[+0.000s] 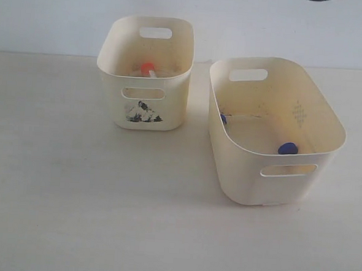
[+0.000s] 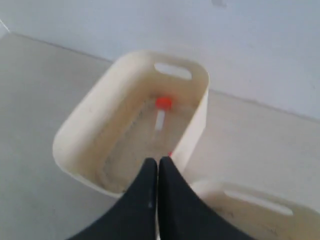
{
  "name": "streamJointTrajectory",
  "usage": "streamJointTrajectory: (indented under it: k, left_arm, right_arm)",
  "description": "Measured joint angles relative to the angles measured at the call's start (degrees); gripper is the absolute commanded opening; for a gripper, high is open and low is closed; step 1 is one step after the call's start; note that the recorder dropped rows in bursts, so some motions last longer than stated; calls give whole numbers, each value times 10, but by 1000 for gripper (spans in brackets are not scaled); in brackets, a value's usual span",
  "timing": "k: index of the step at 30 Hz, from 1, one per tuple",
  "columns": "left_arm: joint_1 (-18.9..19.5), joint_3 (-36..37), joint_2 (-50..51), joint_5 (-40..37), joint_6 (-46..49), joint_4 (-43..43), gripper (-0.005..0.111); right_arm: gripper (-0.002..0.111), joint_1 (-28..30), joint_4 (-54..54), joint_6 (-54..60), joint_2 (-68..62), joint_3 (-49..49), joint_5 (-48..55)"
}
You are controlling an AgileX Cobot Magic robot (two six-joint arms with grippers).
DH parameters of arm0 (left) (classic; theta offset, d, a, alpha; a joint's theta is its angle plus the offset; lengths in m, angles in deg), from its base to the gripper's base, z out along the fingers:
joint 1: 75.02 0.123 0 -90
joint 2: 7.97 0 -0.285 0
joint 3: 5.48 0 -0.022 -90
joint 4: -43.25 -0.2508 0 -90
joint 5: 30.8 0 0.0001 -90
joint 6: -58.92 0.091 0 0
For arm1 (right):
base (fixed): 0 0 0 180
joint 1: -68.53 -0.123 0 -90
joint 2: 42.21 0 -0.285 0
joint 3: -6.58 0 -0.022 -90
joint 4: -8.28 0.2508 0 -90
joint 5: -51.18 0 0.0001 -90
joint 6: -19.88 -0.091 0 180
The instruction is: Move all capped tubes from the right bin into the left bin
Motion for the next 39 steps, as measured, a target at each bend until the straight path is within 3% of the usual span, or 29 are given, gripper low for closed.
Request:
streamJointTrajectory:
  k: [6, 16, 23, 30, 35, 39]
  left_arm:
    - [0, 0, 0, 0, 0, 0, 4]
    - [0, 0, 0, 0, 0, 0, 4]
    - [0, 0, 0, 0, 0, 0, 4]
    - [0, 0, 0, 0, 0, 0, 4]
    - [0, 0, 0, 0, 0, 0, 4]
    - [0, 0, 0, 0, 0, 0, 4]
  right_arm:
    - [0, 19, -20, -12, 0, -68, 69]
    - [0, 20, -16, -33, -1, -194, -4]
    - [0, 20, -3, -39, -64, -171, 48]
    - [0, 23, 10, -39, -184, -56, 170]
    - [0, 79, 97, 10, -218, -52, 233]
    - [0, 90, 134, 39, -234, -51, 250]
